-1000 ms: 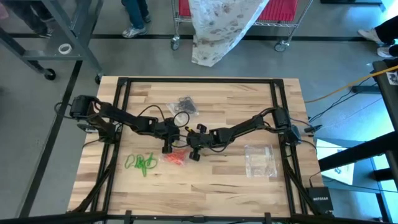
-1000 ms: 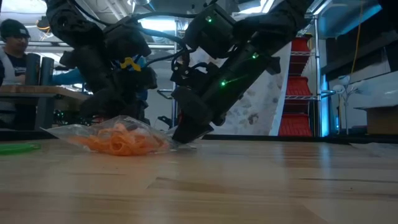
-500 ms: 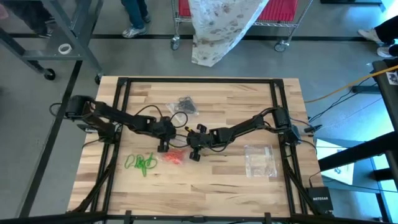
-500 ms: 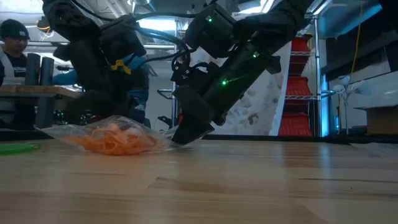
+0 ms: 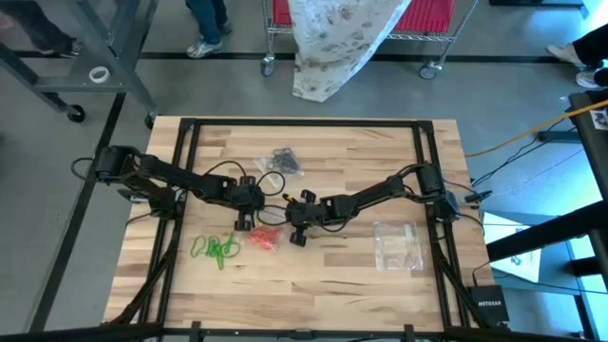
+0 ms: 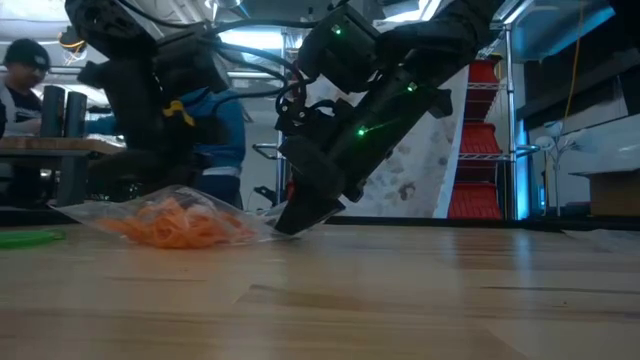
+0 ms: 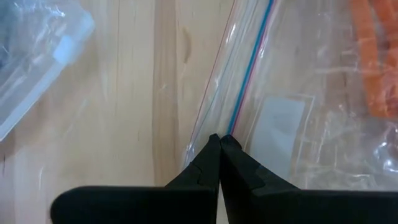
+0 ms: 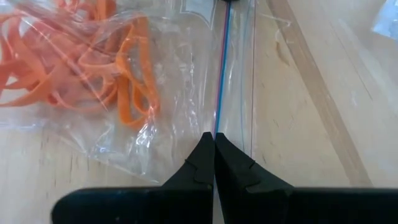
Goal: Sort rubber bands
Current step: Close the transparent zip bag
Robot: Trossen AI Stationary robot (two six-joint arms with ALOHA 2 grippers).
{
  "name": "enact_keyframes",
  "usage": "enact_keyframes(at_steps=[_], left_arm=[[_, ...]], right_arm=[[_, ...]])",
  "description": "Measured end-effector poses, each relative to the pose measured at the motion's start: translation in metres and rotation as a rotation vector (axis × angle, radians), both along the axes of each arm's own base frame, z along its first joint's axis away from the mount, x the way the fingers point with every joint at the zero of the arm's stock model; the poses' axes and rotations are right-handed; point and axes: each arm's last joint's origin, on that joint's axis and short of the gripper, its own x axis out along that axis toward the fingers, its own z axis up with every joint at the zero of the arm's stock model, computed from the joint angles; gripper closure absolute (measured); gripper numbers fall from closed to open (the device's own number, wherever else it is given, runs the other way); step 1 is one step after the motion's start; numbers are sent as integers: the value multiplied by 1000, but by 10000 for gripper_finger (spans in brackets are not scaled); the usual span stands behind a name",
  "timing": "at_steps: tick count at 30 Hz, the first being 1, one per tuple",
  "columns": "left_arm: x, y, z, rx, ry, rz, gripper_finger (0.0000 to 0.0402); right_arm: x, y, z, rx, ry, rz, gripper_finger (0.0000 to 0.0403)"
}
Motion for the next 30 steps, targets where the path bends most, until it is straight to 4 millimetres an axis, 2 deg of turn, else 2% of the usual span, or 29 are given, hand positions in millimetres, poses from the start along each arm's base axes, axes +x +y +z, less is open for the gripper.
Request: enact_keyframes(at_steps=[14, 18, 20, 24, 30], left_arm=[[-17, 0, 8, -16, 102, 34, 400], [-29, 0, 11, -10, 175, 62, 400], [-30, 0, 15, -16, 154, 81, 400], [-36, -1, 28, -37, 96, 102, 400], [-32, 0, 71, -57, -111, 154, 400]], right_arm=[[0, 1, 0, 18, -4, 4, 398], [-1, 1, 0, 18, 6, 5, 398], [-1, 1, -1, 18, 7, 6, 398], [-1, 1, -1, 22, 7, 5, 398], [0, 1, 4, 32, -9, -9, 398]])
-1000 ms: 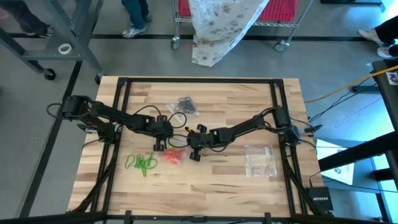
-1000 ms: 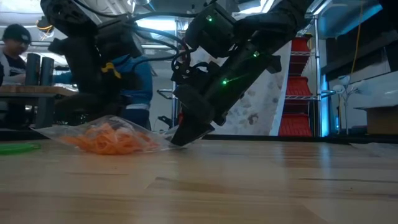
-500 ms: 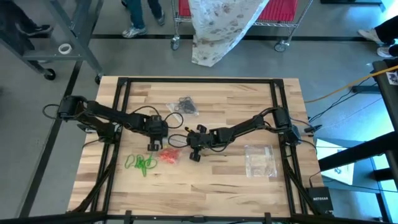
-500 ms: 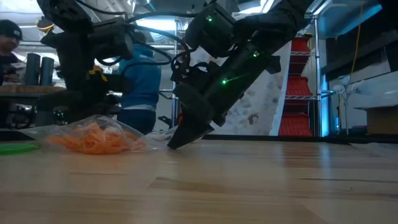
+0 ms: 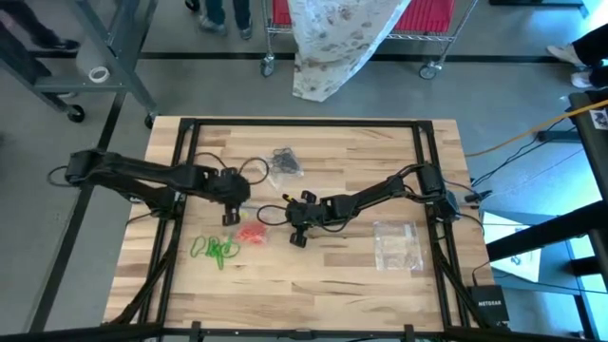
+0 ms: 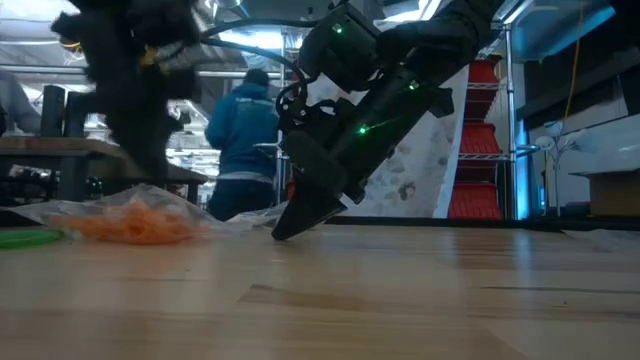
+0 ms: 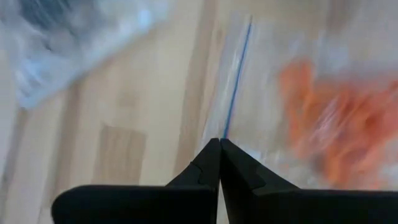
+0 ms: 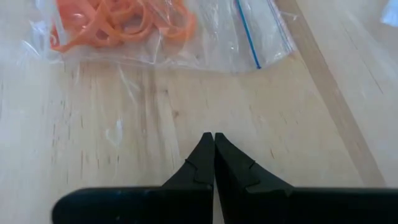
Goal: Sort rubber bands
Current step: Close the transparent zip bag, then open the transparent zip bag
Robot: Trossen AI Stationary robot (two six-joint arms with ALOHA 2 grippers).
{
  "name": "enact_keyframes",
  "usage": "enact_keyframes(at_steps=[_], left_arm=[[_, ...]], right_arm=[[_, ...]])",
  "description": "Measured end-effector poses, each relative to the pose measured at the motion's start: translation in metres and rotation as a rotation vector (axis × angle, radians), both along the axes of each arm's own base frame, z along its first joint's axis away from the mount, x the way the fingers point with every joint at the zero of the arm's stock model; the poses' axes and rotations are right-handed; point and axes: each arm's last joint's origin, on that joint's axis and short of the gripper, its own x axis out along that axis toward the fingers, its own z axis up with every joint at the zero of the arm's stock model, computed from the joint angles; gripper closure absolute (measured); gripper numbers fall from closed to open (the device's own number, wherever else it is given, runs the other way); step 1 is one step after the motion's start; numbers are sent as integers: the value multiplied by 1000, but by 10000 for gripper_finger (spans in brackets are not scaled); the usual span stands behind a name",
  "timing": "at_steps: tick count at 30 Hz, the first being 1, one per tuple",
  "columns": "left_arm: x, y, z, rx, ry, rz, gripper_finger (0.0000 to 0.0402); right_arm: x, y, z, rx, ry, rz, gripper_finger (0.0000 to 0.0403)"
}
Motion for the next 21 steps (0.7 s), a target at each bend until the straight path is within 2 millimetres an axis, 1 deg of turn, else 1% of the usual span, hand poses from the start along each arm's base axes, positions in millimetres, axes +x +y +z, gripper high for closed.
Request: enact_keyframes(at_steps=[3, 5, 7, 9, 12, 17, 19, 21], left_arm=[[1, -2, 21, -55, -144, 40, 400], [3, -6, 28, -146, -229, 31, 400], [6, -13, 29, -235, -280, 21, 400], [7, -20, 26, -285, -298, 9, 400], [9, -32, 11, -323, -292, -2, 400], [9, -53, -10, -391, -247, -38, 400], [10, -63, -15, -467, -249, -100, 400], [13, -75, -13, -572, -283, -172, 400]], right_arm=[[-1, 0, 9, 7, -11, 1, 398], [-5, 0, 18, 25, -5, -10, 398], [-7, 3, 29, 54, -23, -6, 398], [-10, 5, 44, 77, -42, 2, 398], [-14, 12, 61, 119, -57, 17, 398], [-20, 33, 73, 130, -90, 65, 398], [-20, 42, 76, 136, -115, 88, 398], [-21, 50, 77, 140, -131, 100, 398]])
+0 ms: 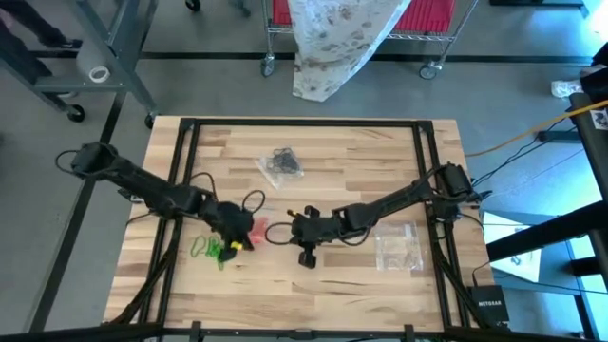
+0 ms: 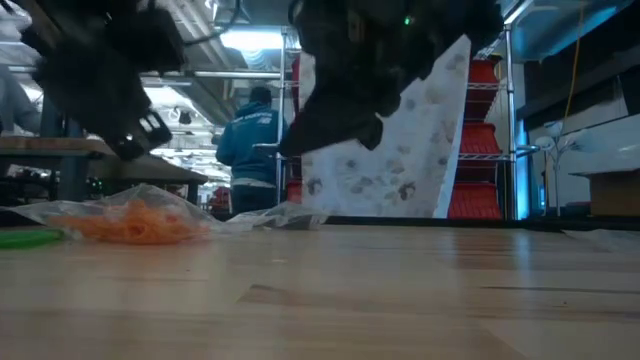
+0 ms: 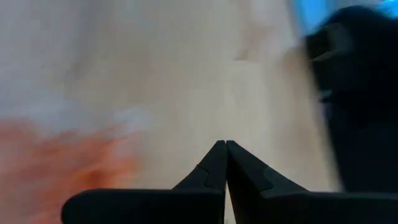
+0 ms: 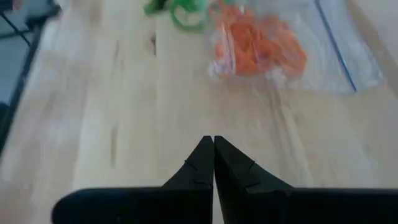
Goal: Sort rubber bands
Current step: Open the transparent zip bag
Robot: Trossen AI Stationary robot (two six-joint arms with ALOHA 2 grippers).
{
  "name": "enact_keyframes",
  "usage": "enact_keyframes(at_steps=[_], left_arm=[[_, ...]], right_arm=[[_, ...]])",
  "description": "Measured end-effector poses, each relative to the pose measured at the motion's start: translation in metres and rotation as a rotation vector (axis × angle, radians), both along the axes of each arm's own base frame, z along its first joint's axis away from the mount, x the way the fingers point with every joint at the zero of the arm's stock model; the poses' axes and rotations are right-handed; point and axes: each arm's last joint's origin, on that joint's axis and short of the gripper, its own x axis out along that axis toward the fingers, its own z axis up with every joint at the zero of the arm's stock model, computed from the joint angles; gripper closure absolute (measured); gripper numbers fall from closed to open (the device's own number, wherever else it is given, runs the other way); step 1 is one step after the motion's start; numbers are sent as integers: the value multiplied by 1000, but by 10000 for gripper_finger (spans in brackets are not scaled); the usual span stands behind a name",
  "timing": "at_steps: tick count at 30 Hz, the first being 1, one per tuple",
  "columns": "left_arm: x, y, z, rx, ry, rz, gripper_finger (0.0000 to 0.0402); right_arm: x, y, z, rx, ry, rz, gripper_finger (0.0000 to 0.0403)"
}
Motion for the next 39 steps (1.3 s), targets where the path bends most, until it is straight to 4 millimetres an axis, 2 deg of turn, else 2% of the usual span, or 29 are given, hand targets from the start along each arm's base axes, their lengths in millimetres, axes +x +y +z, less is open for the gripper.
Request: enact_keyframes(at_steps=[5, 13, 18, 23, 26, 29, 33, 36, 39], left_arm=[[6, -22, 0, -37, -89, -43, 400], [13, -26, -37, 90, 41, 31, 400], [19, -10, -42, 229, 30, 237, 400], [15, 22, -48, 394, 132, 450, 400], [11, 44, -51, 483, 217, 466, 400], [7, 66, -49, 518, 273, 415, 400], [-2, 91, -36, 406, 298, 383, 401], [-2, 91, -12, 363, 193, 394, 401], [-4, 81, 13, 299, 67, 402, 401]], right_arm=[[-1, 16, 4, -35, -57, -36, 398], [1, 25, 8, -3, -133, -51, 398], [1, 24, 7, 9, -119, -72, 398], [1, 24, 7, 8, -117, -76, 398], [1, 24, 7, 4, -120, -84, 398], [1, 24, 7, 6, -120, -86, 398], [1, 25, 7, 51, -112, -98, 398], [1, 25, 6, 76, -105, -90, 398], [1, 26, 7, 244, -67, -125, 398]])
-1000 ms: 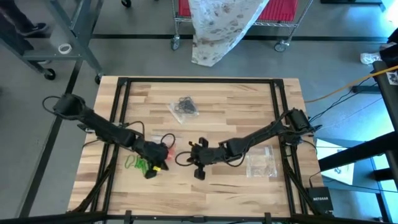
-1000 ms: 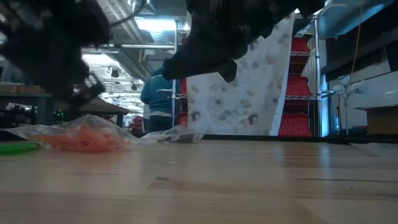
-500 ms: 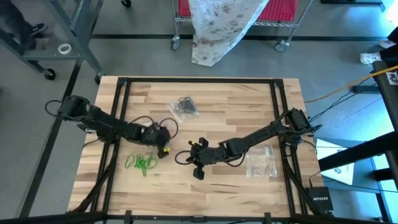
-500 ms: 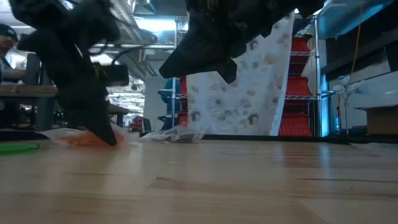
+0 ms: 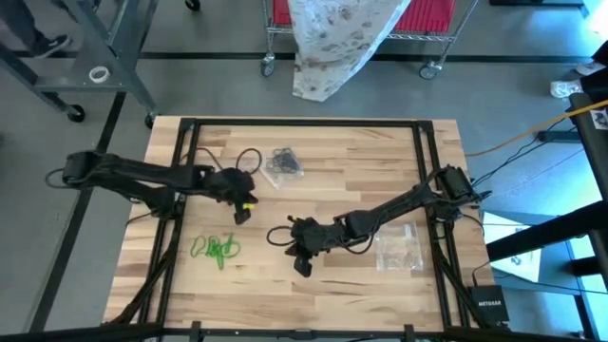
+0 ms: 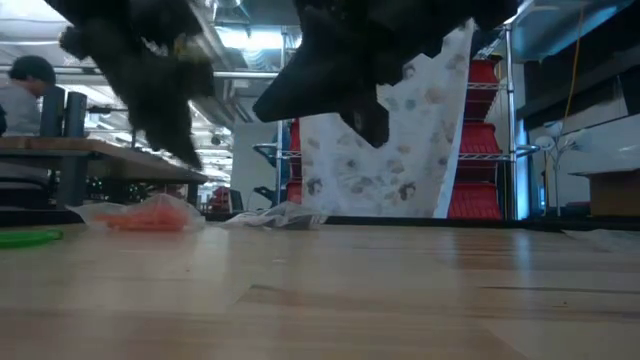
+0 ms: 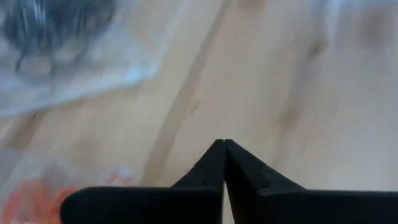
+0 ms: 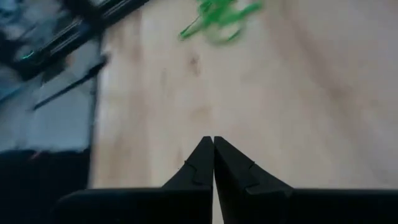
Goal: Sort rubber bands
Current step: Open the transparent zip bag
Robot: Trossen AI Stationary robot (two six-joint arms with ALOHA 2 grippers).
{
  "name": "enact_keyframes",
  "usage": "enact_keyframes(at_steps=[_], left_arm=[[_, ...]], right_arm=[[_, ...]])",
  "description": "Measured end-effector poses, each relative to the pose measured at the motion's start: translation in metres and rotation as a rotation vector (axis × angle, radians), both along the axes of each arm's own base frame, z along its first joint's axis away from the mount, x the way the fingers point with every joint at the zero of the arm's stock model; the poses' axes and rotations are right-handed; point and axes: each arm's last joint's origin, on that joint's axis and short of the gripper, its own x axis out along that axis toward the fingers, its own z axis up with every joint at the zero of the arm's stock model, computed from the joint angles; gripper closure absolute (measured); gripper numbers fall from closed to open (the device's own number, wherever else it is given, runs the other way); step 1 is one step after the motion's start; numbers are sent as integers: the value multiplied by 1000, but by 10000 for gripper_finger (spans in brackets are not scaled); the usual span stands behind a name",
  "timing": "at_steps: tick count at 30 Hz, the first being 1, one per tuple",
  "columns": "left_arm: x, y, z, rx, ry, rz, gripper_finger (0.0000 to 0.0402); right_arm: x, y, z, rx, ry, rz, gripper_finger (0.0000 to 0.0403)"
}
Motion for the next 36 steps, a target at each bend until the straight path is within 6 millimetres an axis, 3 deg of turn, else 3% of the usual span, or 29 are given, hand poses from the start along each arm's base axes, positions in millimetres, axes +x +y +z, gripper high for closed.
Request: enact_keyframes(at_steps=[6, 14, 17, 22, 27, 31, 36], left_arm=[[-5, -33, 32, -95, -209, -54, 401], [-5, -58, 27, -128, -188, -123, 401], [-1, -66, 28, -143, -222, -149, 402], [4, -76, 28, -173, -264, -174, 401], [7, -82, 23, -189, -253, -181, 401], [9, -84, 19, -200, -232, -172, 401], [8, -86, 18, -196, -230, -186, 401]], right_arm=[[-11, -8, 3, 51, 152, 65, 397], [-93, 10, 48, -88, 476, -89, 393], [-126, 13, 57, -97, 640, -193, 364], [-163, 19, 58, -189, 848, -366, 274], [-184, 18, 31, -219, 925, -492, 217], [-199, 8, -3, -201, 1011, -559, 210], [-201, 7, -34, -69, 948, -529, 210]])
